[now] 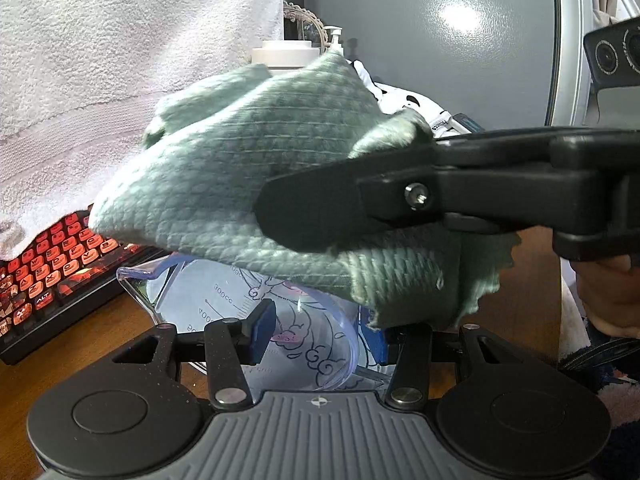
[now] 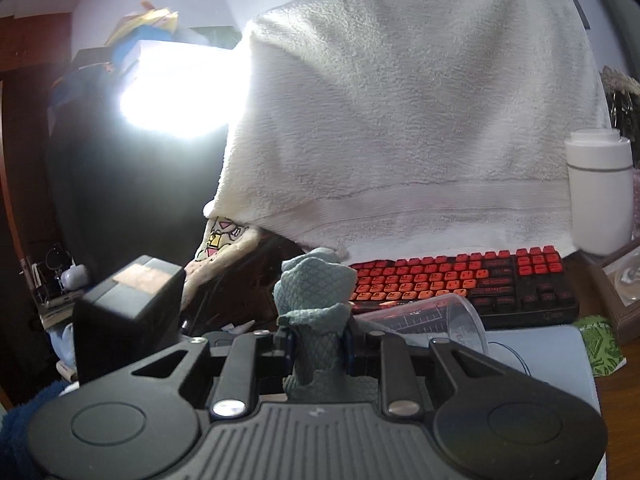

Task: Clean container
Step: 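Wipe the cloth down the jug's outer wall with the right tool, then rub the cloth back and forth on the jug's wall, right tool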

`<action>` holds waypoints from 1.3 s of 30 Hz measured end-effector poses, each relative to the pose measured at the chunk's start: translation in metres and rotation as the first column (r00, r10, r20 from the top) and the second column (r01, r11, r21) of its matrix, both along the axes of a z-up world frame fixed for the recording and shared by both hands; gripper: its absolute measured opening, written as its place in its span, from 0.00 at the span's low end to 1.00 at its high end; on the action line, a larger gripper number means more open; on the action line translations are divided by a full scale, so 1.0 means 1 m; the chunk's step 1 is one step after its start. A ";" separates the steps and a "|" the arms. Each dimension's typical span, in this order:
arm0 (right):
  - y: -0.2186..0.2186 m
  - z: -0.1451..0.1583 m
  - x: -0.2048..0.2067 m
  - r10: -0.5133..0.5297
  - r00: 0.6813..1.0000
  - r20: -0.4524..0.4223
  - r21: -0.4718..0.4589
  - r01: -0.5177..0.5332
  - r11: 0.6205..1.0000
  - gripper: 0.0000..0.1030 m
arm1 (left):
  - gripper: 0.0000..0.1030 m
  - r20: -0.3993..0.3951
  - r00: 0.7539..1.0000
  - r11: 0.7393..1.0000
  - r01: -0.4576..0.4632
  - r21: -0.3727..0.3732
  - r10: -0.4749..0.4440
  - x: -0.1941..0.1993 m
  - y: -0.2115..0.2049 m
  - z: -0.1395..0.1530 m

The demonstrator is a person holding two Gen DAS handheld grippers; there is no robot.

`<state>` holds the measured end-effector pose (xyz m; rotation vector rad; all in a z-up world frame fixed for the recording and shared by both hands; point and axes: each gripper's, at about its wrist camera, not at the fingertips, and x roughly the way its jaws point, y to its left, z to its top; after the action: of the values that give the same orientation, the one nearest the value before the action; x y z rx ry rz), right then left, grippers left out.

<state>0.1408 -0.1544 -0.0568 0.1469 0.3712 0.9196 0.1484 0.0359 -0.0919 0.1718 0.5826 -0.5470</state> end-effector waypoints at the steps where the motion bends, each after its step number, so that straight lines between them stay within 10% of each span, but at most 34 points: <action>1: -0.001 -0.001 -0.001 -0.002 1.000 0.003 -0.001 0.002 1.000 0.20 | 0.45 0.000 1.000 1.000 0.000 0.000 0.000 0.001 0.001 0.000; 9: -0.012 -0.007 -0.003 -0.123 0.984 0.127 -0.061 0.132 0.989 0.20 | 0.45 -0.001 1.000 1.000 0.000 -0.002 0.000 0.010 0.008 -0.003; 15: -0.035 -0.013 0.017 -0.242 0.970 0.018 0.000 0.242 0.970 0.23 | 0.45 0.001 1.000 1.000 0.000 0.000 0.000 0.015 0.012 -0.005; 30: -0.012 -0.019 -0.019 0.003 0.998 0.062 -0.010 -0.002 1.000 0.24 | 0.45 0.003 1.000 1.000 0.000 0.004 0.000 -0.008 -0.003 0.001; 39: -0.030 -0.020 -0.003 -0.111 0.993 0.043 -0.015 0.112 0.994 0.23 | 0.45 0.003 1.000 1.000 0.000 0.001 0.000 -0.012 -0.003 0.002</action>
<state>0.1378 -0.1846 -0.0767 0.1309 0.3290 0.8078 0.1365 0.0329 -0.0896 0.1732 0.5804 -0.5469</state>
